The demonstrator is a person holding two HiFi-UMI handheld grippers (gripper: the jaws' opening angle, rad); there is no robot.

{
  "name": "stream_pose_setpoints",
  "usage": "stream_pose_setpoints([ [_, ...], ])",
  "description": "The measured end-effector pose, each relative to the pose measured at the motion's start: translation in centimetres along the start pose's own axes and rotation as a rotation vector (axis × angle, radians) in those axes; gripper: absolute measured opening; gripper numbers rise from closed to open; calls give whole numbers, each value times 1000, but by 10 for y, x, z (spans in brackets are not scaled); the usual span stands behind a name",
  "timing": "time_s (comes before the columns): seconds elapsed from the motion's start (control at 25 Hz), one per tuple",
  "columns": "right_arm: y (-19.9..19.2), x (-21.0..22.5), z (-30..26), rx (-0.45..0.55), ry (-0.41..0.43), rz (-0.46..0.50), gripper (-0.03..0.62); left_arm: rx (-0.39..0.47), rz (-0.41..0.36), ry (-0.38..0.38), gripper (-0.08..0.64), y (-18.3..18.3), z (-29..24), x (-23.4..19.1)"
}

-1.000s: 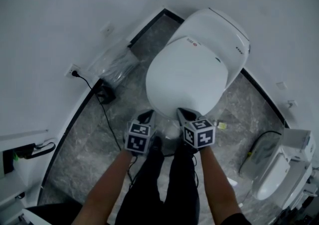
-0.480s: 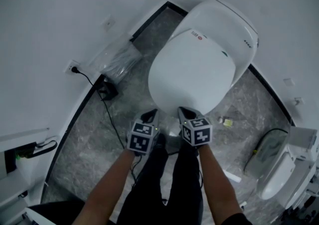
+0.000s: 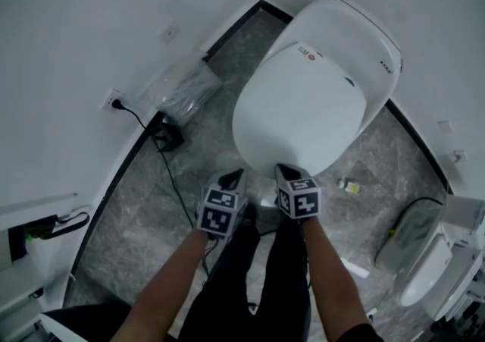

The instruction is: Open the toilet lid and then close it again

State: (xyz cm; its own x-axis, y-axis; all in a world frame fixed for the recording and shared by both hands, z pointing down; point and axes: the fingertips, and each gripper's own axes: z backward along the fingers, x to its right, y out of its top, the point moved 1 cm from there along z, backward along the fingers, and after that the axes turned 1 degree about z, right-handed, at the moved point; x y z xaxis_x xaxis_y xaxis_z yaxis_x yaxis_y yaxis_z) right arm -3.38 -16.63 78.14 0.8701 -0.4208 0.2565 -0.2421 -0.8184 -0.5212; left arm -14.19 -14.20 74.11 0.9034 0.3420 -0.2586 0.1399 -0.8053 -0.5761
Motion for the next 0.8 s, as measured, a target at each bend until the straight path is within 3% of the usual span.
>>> stream_pose_setpoints([
  [0.44,-5,3,-7,-22,-43,1,11,13,0,-19,8,1,3,-2],
  [0.8,27,-16,45,91,0,6,11,101,14,-38,8,33,31,15],
])
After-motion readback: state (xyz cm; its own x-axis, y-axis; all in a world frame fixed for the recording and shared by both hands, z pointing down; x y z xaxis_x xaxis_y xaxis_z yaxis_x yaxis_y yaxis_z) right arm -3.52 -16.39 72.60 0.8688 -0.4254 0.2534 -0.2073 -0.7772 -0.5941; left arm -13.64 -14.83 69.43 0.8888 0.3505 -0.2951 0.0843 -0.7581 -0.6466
